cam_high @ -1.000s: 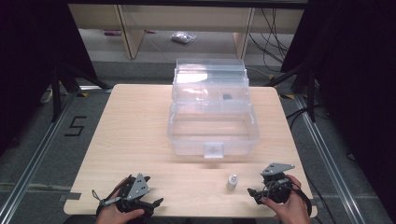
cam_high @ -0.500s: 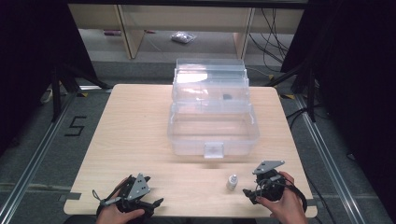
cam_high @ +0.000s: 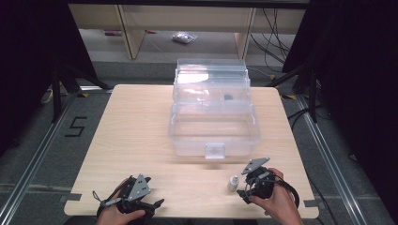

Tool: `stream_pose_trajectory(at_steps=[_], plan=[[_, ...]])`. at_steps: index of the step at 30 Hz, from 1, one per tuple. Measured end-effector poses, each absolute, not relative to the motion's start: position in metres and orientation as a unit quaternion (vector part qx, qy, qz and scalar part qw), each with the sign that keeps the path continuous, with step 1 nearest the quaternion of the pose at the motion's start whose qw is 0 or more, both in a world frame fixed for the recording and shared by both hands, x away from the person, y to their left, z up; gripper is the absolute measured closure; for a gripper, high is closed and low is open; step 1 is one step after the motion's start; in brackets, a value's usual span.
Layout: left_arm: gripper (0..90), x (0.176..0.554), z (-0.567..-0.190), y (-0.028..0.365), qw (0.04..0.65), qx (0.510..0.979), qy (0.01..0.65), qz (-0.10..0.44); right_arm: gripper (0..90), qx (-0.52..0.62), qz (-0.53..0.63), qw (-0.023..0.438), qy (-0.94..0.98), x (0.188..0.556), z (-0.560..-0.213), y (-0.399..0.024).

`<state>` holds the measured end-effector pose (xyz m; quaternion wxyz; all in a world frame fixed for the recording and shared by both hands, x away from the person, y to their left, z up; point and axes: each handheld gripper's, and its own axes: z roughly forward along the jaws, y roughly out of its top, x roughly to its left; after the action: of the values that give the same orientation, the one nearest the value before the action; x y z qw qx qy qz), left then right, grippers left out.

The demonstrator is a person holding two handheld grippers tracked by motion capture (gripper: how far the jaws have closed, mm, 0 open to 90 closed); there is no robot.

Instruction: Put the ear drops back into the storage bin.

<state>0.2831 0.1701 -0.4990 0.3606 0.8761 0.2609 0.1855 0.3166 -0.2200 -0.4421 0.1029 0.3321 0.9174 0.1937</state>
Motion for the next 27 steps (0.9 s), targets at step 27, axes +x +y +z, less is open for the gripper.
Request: stream_pose_trajectory(at_steps=[27], plan=[[15.0,0.284,-0.501,0.169,0.362,0.873,0.271,0.182,34.6,0.283,0.14,0.084,0.945,0.338,-0.446,-0.192]])
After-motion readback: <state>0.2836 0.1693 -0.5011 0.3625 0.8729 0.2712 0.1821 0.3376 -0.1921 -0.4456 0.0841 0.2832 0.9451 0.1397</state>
